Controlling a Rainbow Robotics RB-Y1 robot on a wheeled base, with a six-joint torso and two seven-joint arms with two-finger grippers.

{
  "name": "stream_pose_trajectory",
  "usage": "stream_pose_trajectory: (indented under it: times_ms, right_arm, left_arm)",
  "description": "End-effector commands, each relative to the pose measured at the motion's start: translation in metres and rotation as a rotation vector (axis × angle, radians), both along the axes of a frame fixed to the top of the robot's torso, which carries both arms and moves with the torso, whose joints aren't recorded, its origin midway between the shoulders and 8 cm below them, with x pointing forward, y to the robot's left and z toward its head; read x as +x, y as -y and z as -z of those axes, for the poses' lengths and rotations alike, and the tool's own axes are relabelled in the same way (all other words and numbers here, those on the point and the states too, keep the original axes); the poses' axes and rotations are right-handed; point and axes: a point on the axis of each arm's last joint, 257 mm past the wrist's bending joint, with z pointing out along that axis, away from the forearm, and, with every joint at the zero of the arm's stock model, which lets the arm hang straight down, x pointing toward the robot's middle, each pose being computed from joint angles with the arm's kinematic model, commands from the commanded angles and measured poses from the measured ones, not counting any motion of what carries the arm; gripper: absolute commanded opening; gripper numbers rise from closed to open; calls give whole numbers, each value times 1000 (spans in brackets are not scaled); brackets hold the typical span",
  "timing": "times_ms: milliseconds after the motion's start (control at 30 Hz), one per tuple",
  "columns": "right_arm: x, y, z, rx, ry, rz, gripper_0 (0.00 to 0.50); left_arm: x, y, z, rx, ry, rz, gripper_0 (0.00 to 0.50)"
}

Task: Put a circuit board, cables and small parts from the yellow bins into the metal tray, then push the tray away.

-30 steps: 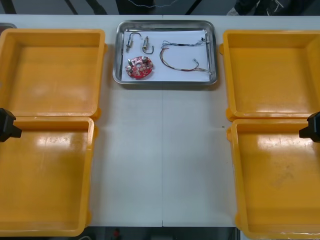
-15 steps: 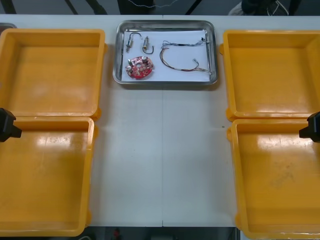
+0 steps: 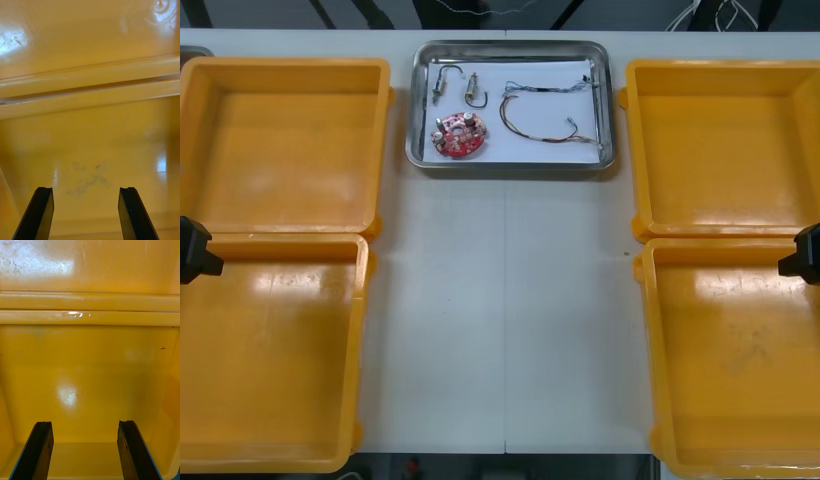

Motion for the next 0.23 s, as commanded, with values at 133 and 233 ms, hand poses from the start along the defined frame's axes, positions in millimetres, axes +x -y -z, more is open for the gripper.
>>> stream_pose_trajectory:
  times_ms: [133,233]
  right_arm:
    - [-2,21,-14,-46,17,7,500]
    - [-2,21,-14,-46,17,7,500]
  left_arm:
    - [-4,-18,-13,77,20,26,500]
    - [-4,-18,-13,77,20,26,500]
